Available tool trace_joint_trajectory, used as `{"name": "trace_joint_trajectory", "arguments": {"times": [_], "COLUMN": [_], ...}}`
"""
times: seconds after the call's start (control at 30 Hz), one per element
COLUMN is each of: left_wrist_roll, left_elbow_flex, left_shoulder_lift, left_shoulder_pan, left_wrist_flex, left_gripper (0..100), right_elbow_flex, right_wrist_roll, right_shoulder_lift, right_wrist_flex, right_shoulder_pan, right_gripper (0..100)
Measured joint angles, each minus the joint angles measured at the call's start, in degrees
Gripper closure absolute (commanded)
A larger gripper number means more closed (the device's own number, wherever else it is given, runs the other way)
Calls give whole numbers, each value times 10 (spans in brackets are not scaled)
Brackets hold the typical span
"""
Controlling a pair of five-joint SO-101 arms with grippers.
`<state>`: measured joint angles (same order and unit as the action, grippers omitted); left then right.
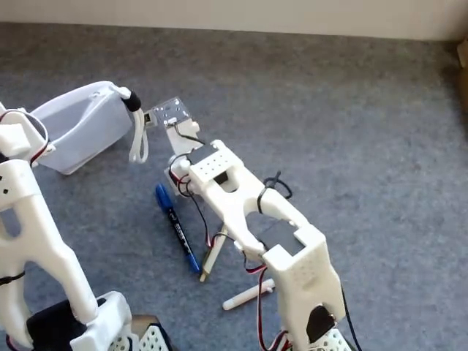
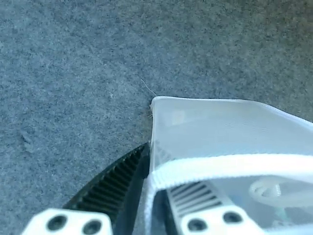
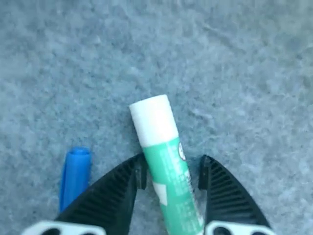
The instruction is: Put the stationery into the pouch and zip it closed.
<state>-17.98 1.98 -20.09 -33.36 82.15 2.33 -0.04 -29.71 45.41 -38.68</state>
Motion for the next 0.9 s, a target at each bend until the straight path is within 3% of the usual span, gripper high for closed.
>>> {"name": "trace_joint_trajectory", "arguments": {"times": [0.1, 0.47, 0.9], "left_wrist_roll": [0, 0, 11], "left_elbow_flex": [0, 0, 0], "left_shoulder_lift": [0, 0, 0], "left_shoulder_pan": [0, 2, 137], "left_wrist_flex": [0, 0, 3], "left_gripper": [970, 970, 969], "right_elbow_flex": [5, 25, 24], "right_wrist_roll": [35, 75, 75], "right_shoulder_lift": [0, 11, 90], "right_wrist_flex": [16, 89, 114], "right_shoulder_pan": [4, 61, 151], "right_gripper": [996, 994, 994]}}
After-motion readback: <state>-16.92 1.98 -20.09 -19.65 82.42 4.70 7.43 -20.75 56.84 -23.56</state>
